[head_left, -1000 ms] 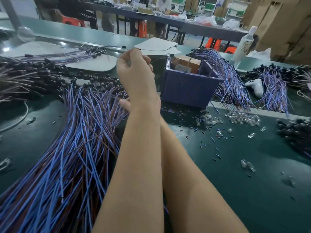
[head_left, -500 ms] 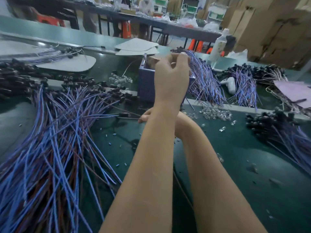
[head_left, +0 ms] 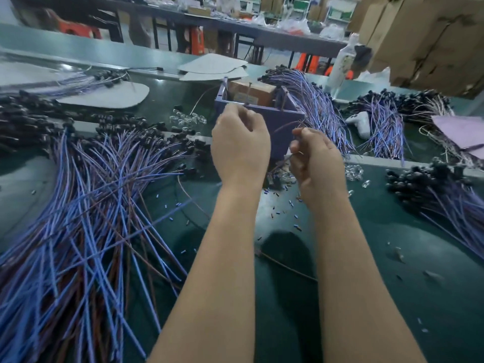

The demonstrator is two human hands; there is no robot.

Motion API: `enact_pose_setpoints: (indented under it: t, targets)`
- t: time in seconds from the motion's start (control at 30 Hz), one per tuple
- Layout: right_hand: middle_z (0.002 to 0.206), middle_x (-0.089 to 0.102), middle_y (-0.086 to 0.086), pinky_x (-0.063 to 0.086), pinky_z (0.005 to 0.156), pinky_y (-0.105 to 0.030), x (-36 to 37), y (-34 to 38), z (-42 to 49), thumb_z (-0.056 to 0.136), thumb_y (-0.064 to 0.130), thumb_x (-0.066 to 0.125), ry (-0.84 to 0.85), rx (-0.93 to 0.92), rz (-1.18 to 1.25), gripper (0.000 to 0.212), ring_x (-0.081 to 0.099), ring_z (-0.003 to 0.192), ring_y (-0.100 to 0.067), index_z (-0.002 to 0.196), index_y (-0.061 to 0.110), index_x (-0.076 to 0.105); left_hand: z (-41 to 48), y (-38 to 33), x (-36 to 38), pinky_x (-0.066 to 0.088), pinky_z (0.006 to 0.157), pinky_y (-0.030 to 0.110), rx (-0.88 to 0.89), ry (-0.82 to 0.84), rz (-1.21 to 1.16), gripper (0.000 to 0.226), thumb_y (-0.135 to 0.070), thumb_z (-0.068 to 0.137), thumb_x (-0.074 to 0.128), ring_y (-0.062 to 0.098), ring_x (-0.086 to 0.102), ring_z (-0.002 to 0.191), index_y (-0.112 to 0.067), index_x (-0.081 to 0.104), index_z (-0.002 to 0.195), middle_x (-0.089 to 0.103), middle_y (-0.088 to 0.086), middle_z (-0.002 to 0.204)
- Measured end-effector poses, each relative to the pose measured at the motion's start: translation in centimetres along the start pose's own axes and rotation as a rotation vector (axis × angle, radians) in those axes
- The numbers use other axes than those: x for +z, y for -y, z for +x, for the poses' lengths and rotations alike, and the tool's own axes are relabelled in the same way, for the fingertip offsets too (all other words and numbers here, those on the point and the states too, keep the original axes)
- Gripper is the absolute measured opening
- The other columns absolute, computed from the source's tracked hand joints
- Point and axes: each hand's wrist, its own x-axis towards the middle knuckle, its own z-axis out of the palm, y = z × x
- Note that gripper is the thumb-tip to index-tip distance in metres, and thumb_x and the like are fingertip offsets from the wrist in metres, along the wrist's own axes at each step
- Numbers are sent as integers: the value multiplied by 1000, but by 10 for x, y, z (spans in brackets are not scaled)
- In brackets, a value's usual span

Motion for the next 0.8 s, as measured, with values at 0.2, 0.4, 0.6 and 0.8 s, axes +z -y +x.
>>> enact_pose_setpoints:
  t: [0.2,0.4,0.6,0.8]
  targets:
    - [47,51,5,16,31,-16,-27,9,-1,95,7,42,-113,38,28,23,25,30,-5,77,9,57,7,27,-4,27,108,49,-253,604,686,43,-45,97,38,36,43,125,-13,56,121,55,14,128]
    - [46,50,5,16,32,-15,-33,7,-6,98,12,42,-122,55,36,21,26,30,-5,81,9,55,-3,33,9,47,94,43,-147,814,591,35,-37,97,46,31,60,99,-5,60,96,66,12,105]
    - [52,60,-4,24,34,-15,-41,13,-20,92,6,45,249,199,-347,21,33,37,-11,74,8,55,-3,16,24,58,72,36,-443,572,-114,23,-14,102,33,28,69,78,-4,50,91,69,18,91]
    - [80,67,4,45,57,-19,-26,1,-37,92,19,55,500,145,-808,17,53,58,-8,78,20,66,4,-25,1,25,33,13,-524,466,-862,27,-11,102,27,2,34,32,-12,47,84,49,-7,44]
